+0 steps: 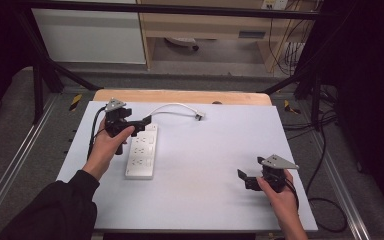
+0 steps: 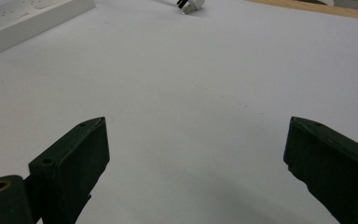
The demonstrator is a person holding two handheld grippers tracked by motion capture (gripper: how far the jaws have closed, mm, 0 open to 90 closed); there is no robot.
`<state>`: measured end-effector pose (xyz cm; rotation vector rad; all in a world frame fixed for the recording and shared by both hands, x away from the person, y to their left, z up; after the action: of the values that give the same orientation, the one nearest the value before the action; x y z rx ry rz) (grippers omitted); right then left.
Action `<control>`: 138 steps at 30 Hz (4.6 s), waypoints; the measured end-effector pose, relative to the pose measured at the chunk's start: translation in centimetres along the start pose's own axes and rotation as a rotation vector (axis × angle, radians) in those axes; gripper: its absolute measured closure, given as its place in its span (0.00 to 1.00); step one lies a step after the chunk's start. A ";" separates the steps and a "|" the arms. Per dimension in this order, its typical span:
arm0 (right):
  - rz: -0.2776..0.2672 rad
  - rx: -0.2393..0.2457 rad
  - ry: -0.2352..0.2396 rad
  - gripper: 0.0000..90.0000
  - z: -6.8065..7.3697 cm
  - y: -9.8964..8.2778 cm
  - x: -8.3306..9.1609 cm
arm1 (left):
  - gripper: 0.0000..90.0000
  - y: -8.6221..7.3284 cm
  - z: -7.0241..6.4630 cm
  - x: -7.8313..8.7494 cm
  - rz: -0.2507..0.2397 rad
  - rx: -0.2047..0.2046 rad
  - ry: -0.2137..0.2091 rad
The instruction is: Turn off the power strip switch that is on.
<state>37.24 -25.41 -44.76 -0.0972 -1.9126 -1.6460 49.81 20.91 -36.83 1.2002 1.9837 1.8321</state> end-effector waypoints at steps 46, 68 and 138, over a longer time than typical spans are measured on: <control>0.008 0.010 0.015 0.08 0.3 -0.1 -0.2 | 0.68 -1.6 -0.5 -3.0 0.162 -0.051 0.032; 0.009 0.006 0.020 0.07 0.3 -0.1 -0.2 | 1.00 -2.5 -0.6 -3.7 0.186 -0.018 0.000; 0.012 -0.005 0.012 0.07 0.1 -0.1 -0.2 | 1.00 -5.5 -0.9 -3.7 0.319 -0.018 -0.045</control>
<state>37.31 -25.31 -44.95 -0.1007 -1.8956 -1.6396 49.36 18.34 -42.95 1.6157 1.8326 1.9356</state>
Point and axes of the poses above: each handheld gripper's, and its own axes: x roughly backward along the jaws, y roughly out of its top, z roughly to its left, the point moved 1 cm from there along -x, roughly forward along the jaws, and after that the axes turned 10 degrees about -y, right-handed, at the moved point
